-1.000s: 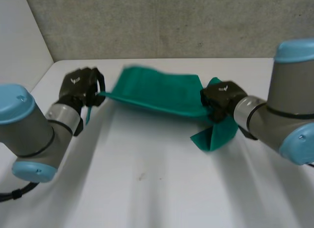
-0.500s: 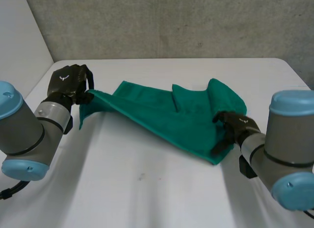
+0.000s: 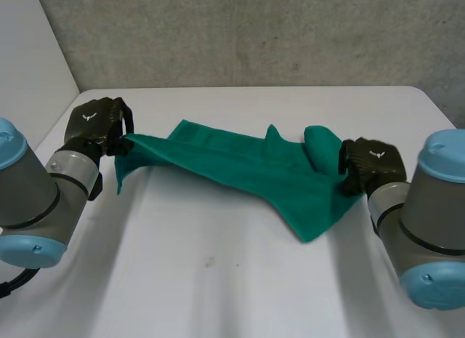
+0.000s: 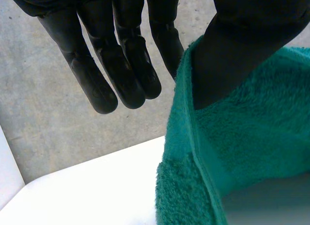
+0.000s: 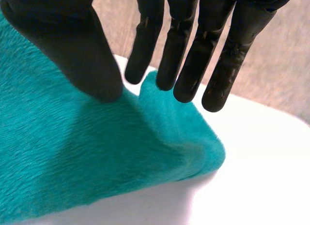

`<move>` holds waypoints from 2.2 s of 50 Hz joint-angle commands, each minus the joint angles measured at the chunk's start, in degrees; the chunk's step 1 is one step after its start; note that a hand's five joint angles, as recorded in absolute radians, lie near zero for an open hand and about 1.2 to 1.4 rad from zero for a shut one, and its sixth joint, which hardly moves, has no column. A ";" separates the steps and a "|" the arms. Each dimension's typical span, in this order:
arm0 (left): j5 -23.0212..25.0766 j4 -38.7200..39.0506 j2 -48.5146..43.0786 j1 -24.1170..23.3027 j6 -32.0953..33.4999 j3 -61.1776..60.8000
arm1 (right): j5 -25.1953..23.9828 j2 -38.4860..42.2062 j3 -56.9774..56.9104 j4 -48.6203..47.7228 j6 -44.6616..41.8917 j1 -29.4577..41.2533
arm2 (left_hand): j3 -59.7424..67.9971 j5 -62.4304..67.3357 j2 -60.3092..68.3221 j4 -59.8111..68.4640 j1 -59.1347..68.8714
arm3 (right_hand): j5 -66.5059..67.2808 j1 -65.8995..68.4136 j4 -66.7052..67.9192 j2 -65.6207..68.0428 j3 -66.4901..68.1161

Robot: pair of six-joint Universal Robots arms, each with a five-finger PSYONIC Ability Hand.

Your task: Fold the towel.

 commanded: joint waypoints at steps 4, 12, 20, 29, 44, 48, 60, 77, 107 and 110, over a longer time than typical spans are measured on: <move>-0.01 -0.03 0.31 0.25 -0.22 -0.31 | -0.25 -8.26 7.04 0.65 -3.03 -0.08 | 11.70 15.63 11.30 11.57 13.51 | -10.89 -1.51 -10.52 -10.16 -10.35; 0.08 -0.03 -0.04 0.25 -0.13 -0.22 | -1.65 -10.37 11.26 2.14 -1.89 1.41 | 11.70 15.63 11.30 11.57 13.51 | -9.71 -0.33 -9.34 -8.98 -9.17; -0.01 0.05 -0.39 0.16 -0.05 -0.22 | -4.38 -5.55 11.53 2.41 1.36 3.52 | 11.70 15.63 11.30 11.57 13.51 | -14.74 -5.36 -14.37 -14.02 -14.20; 0.08 0.05 -0.48 0.07 -0.05 -0.22 | -4.82 3.26 7.13 2.14 4.97 3.44 | 11.70 15.63 11.30 11.57 13.51 | -18.63 -9.25 -18.26 -17.90 -18.08; 0.25 0.05 -0.74 0.07 0.13 -0.22 | -5.26 10.19 0.99 1.62 5.76 4.58 | 11.70 15.63 11.30 11.57 13.51 | -17.45 -8.08 -17.08 -16.73 -16.91; 0.25 0.05 -0.74 0.07 0.13 -0.22 | -5.26 11.33 0.11 1.62 5.76 5.02 | 11.70 15.63 11.30 11.57 13.51 | -16.95 -7.57 -16.58 -16.22 -16.40; 0.25 0.05 -0.74 0.07 0.13 -0.22 | -4.64 13.72 -2.80 0.82 5.41 4.41 | 11.70 15.63 11.30 11.57 13.51 | 23.54 32.91 23.90 24.26 24.08; 0.43 -9.78 4.61 -0.10 1.18 -1.01 | -4.12 -7.37 -10.26 20.74 -33.04 -2.45 | 11.70 15.63 11.30 11.57 13.51 | 23.54 32.91 23.90 24.26 24.08; -1.41 -2.78 -3.92 -2.83 19.20 28.69 | 4.41 7.66 -49.64 10.44 -36.44 -2.36 | 11.70 15.63 11.30 11.57 13.51 | 23.54 32.91 23.90 24.26 24.08; -3.78 4.26 -0.14 -2.56 17.89 29.40 | 4.06 2.31 -47.37 0.49 -34.41 -2.45 | 11.70 15.63 11.30 11.57 13.51 | 23.54 32.91 23.90 24.26 24.08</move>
